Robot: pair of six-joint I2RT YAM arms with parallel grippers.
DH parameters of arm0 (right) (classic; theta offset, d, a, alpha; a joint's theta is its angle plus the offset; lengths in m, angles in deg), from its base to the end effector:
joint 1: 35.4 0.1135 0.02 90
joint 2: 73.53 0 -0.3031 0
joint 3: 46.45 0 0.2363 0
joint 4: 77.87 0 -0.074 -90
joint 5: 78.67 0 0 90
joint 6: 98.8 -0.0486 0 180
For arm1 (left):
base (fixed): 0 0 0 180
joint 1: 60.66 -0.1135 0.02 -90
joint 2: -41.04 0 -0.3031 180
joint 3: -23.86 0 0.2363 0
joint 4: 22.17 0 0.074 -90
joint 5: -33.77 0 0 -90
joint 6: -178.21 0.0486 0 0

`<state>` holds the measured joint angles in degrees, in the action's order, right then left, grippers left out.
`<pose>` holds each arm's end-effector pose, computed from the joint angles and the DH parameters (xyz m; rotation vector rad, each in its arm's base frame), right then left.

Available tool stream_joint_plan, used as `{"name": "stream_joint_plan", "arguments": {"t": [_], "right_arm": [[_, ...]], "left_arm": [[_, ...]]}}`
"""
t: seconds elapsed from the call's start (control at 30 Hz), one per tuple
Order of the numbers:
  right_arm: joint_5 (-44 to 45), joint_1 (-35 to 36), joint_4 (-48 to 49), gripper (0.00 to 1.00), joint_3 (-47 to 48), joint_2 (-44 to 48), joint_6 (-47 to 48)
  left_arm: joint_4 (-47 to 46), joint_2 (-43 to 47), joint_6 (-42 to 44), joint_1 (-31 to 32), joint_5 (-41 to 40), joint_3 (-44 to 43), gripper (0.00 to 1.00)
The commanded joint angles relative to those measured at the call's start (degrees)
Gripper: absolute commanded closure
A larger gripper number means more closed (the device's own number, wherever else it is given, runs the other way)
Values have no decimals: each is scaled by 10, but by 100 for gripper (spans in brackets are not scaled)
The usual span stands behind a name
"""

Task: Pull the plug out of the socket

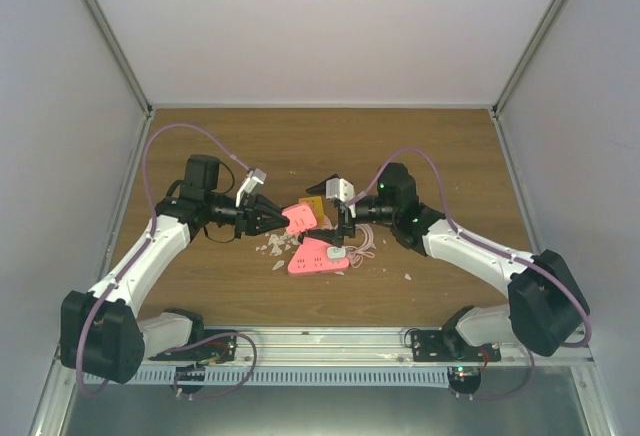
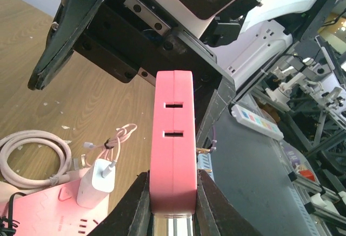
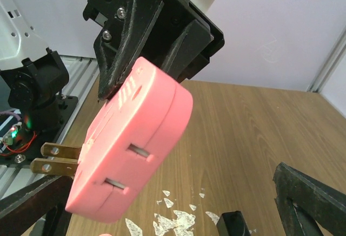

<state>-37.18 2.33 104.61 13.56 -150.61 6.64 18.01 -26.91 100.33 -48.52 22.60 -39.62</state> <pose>0.1999 0.2007 0.3128 -1.3332 1.2970 1.0390 0.1866 -0.0889 0.3174 1.0340 1.7154 -1.5570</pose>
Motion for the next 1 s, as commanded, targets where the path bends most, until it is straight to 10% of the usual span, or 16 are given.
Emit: {"name": "stream_joint_plan", "arguments": {"t": [0.0,0.97], "right_arm": [[-2,4,19,0,4,3,-17],[95,8,18,0,46,-26,-48]], "left_arm": [[-30,20,-2,-4,-8,14,100],[-9,43,43,23,-41,33,100]]}}
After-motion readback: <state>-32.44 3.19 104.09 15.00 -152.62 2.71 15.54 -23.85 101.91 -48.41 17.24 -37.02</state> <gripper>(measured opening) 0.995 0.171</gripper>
